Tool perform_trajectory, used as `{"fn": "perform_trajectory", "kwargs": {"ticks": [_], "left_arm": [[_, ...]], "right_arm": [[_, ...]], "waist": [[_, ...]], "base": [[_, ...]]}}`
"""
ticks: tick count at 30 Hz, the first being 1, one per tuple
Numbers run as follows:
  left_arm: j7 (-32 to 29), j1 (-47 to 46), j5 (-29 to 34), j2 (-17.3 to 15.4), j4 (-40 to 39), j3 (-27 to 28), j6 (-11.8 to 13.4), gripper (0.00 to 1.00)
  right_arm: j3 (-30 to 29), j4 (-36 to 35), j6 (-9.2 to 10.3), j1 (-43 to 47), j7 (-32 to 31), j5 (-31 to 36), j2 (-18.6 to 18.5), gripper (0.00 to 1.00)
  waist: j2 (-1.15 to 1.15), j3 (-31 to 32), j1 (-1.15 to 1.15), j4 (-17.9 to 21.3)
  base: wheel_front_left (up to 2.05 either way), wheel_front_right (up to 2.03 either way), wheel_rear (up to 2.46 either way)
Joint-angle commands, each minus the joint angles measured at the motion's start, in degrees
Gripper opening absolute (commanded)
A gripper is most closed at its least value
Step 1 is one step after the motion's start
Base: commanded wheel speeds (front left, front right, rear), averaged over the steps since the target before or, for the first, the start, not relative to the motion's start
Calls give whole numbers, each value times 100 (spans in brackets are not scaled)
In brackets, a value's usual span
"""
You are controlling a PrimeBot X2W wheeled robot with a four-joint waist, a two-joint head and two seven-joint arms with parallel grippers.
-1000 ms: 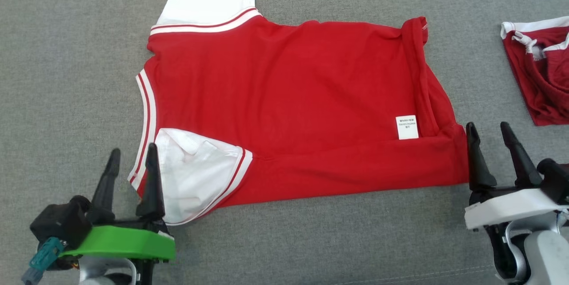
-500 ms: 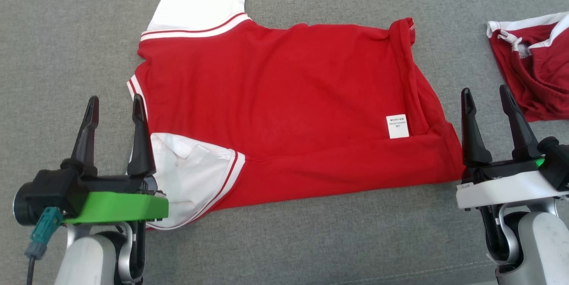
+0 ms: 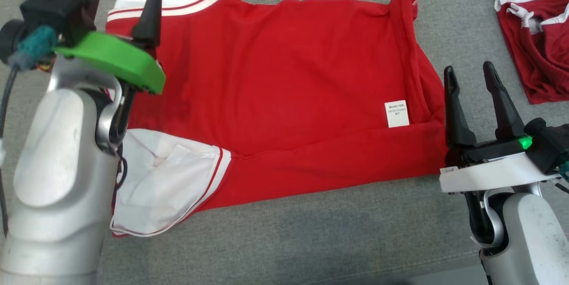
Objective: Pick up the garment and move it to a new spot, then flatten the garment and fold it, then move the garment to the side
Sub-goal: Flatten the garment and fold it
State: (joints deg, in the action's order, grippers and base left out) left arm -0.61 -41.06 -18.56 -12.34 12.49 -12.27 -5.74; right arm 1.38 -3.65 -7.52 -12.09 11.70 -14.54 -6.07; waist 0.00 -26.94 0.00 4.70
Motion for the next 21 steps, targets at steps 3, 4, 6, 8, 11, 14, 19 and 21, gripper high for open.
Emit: {"fn": "perform_trajectory", "kwargs": {"ticks": [3,4,6,8,11,14,19,21], "left_arm": [[-265,-715,-204,-131,931,-113,-110,100],[-326,-904,-229,-180,1226,-132,-127,100],[-443,-1200,-357,-249,1797,-149,-141,100],[-507,-1450,-479,-321,2321,-128,-159,100],[-496,-1660,-546,-403,2764,-133,-172,100],[-572,-1871,-605,-450,3310,-209,-174,100],[-655,-2086,-693,-424,3957,-366,-180,0],[-585,-2145,-726,-386,4085,-450,-182,0]], "right_arm": [[143,76,7,-176,74,-91,30,100],[190,108,7,-215,93,-116,38,100],[261,161,7,-275,127,-135,44,100],[315,215,7,-327,163,-161,46,100],[357,264,7,-378,193,-194,49,100],[370,335,7,-452,227,-225,24,100],[397,470,7,-726,259,-299,-77,100],[438,558,7,-907,252,-318,-153,100]], "waist": [[0,-436,0,393],[0,-488,0,447],[0,-576,0,540],[0,-649,0,613],[0,-708,0,671],[0,-767,0,696],[0,-823,0,662],[0,-826,0,633]], "base": [[0,0,0],[0,0,0],[0,0,0],[0,0,0],[0,0,0],[0,0,0],[0,0,0],[0,0,0]]}}
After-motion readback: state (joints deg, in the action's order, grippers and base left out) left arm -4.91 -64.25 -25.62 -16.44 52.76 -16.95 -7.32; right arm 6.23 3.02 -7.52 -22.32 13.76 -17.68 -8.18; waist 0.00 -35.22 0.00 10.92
